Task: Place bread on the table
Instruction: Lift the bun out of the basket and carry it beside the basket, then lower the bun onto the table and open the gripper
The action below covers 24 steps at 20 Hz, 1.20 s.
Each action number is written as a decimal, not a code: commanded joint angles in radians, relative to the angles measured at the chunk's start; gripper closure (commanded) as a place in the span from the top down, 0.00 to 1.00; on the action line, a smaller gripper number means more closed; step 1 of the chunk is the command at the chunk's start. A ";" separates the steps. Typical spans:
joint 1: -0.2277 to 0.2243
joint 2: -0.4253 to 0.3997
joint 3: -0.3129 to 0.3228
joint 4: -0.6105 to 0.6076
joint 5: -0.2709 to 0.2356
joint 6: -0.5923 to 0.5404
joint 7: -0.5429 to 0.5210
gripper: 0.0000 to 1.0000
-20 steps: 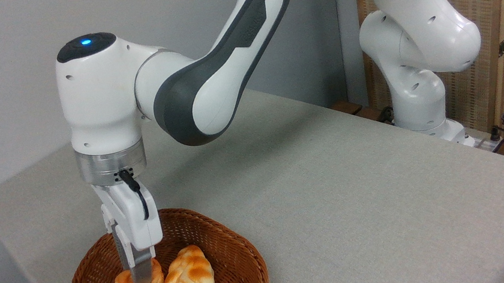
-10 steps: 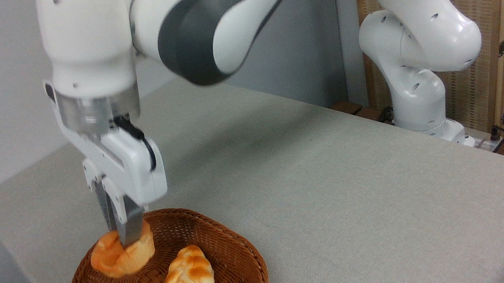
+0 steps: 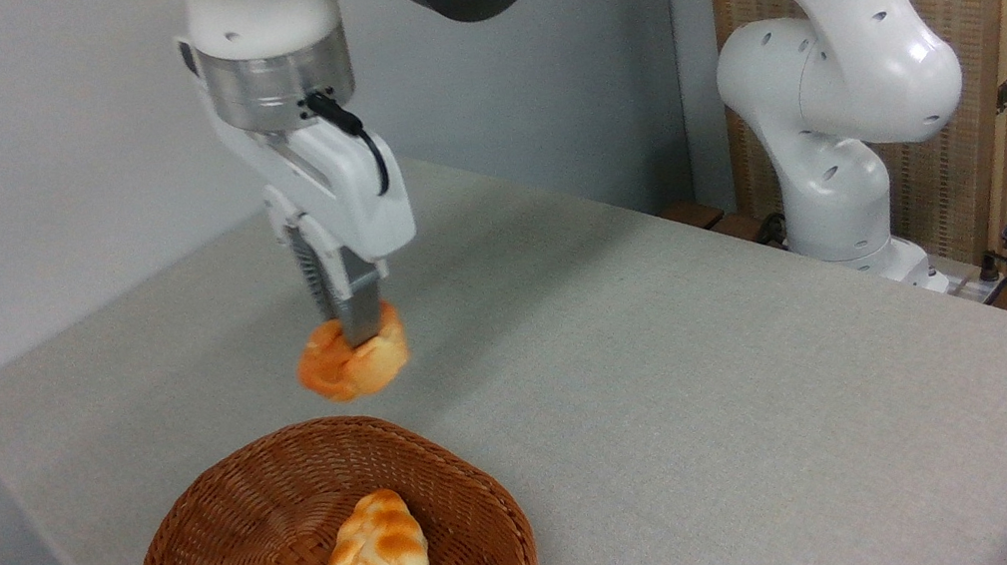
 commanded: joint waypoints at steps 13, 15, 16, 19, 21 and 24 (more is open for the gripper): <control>-0.060 -0.046 -0.048 -0.259 0.077 0.107 0.014 1.00; -0.063 -0.044 -0.049 -0.259 0.077 0.101 0.009 1.00; -0.066 -0.043 -0.049 -0.257 0.076 0.095 0.003 1.00; -0.068 -0.044 -0.049 -0.251 0.076 0.093 -0.061 1.00; -0.072 -0.044 -0.048 -0.248 0.076 0.092 -0.075 1.00; -0.078 -0.046 -0.046 -0.219 0.077 0.066 -0.075 1.00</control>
